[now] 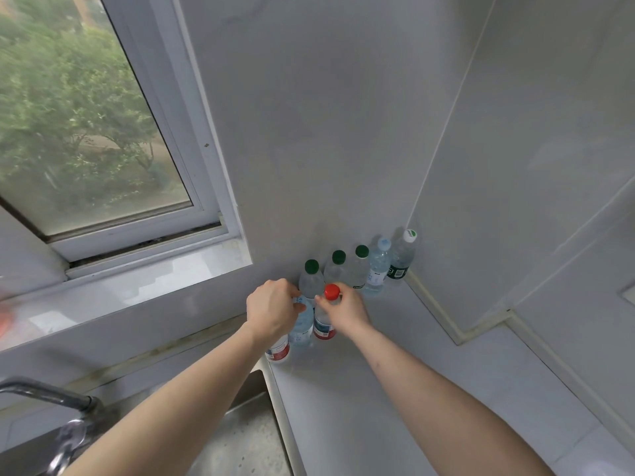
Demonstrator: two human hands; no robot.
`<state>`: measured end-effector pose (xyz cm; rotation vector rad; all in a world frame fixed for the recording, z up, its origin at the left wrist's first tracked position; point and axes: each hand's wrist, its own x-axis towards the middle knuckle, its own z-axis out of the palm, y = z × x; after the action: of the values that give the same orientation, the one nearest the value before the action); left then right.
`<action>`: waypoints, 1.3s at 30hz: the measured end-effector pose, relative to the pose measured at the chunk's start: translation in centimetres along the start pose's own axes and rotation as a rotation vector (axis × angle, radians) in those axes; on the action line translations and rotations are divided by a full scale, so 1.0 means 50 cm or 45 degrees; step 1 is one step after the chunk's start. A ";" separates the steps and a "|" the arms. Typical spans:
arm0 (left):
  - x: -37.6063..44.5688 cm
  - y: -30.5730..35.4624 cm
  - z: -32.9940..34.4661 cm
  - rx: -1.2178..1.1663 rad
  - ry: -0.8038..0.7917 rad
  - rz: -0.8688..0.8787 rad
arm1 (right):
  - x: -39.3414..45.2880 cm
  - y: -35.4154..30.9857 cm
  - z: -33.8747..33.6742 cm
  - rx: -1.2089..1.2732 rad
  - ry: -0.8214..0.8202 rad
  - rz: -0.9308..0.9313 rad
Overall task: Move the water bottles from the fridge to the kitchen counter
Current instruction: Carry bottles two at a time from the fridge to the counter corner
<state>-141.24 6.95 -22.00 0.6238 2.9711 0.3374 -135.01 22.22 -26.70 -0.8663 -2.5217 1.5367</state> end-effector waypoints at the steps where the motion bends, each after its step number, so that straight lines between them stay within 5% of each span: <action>1: -0.001 0.000 0.000 -0.010 0.002 -0.006 | -0.001 0.001 0.002 0.021 0.009 -0.008; 17: -0.007 -0.002 0.009 0.003 0.004 -0.009 | -0.032 0.013 -0.009 0.037 -0.052 -0.025; 27: -0.070 -0.026 0.017 0.080 0.033 0.182 | -0.074 0.007 -0.037 -0.043 -0.052 -0.037; 39: -0.277 -0.059 -0.093 -0.348 -0.069 0.306 | -0.323 0.032 -0.142 -0.048 -0.126 -0.055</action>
<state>-130.33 -2.22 -17.59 0.9368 2.7302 0.7171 -118.38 20.46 -20.82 -0.7525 -2.6275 1.5608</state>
